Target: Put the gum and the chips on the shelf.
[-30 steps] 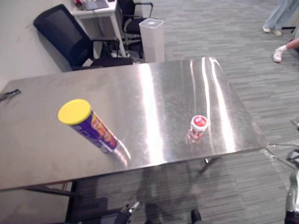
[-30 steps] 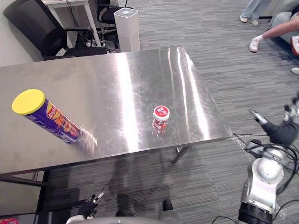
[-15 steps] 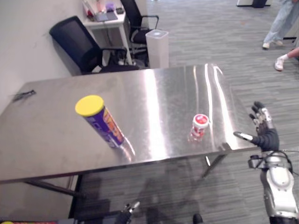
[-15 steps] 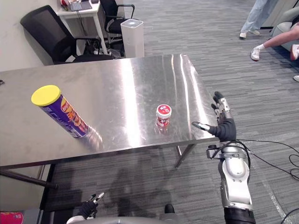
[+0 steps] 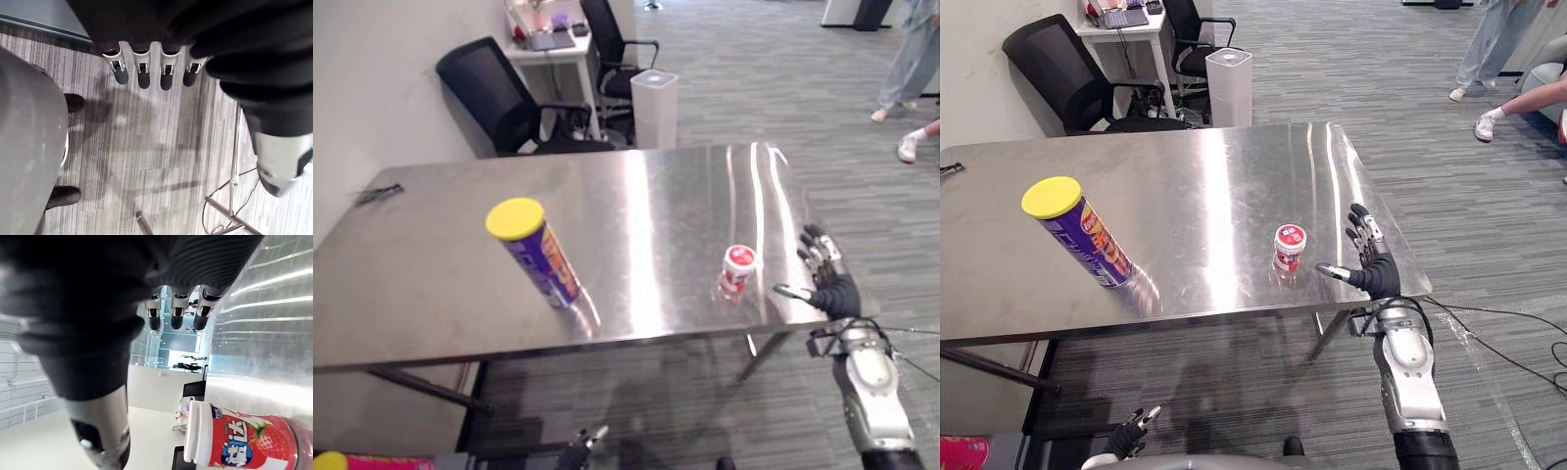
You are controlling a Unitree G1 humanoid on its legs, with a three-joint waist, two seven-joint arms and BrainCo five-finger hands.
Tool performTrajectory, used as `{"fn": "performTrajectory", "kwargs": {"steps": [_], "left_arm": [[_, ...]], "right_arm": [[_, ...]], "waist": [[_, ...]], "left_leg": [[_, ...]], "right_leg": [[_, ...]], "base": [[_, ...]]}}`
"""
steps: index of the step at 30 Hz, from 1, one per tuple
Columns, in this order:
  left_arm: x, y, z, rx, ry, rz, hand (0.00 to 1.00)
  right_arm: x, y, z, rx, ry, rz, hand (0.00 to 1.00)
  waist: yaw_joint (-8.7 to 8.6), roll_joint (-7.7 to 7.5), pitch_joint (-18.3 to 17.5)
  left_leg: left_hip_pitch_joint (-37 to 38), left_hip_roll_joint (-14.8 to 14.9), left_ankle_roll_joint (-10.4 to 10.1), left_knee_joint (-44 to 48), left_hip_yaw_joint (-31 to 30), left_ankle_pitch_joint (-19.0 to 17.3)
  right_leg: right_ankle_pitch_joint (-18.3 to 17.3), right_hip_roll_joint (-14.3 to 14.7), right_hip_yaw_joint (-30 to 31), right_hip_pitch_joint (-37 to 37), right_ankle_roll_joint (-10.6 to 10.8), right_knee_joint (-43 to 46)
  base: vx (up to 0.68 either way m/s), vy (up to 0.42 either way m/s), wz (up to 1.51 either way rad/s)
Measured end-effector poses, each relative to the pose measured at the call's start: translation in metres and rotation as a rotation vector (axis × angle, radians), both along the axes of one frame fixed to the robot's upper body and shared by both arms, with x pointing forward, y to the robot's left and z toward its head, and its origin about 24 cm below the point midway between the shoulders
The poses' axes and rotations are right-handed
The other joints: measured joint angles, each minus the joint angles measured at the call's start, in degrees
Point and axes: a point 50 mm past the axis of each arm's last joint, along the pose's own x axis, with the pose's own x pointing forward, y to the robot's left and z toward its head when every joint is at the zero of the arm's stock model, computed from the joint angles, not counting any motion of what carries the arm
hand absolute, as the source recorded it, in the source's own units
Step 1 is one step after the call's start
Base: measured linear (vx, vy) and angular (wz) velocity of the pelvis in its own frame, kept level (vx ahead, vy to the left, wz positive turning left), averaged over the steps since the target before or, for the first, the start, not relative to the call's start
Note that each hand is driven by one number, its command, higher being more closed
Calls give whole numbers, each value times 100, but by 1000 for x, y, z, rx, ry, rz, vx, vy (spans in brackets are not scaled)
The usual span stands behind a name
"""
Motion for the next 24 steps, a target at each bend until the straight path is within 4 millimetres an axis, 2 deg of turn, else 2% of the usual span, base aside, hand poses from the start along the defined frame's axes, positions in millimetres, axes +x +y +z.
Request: {"fn": "performTrajectory", "kwargs": {"steps": [11,24], "left_arm": [[2,1,0,11,-1,-5,0],[6,2,2,33,-10,-34,0]], "right_arm": [[12,19,-22,41,90,33,0],[25,27,-29,79,125,26,0]], "waist": [[19,-42,25],[42,-91,101]], "left_leg": [[101,-14,11,-181,-86,121],[121,-42,16,-227,-174,150]], "right_leg": [[7,1,-88,63,-4,-12],[8,0,-206,163,-5,-97]], "base": [[-23,-15,3],[-3,-13,4]]}}
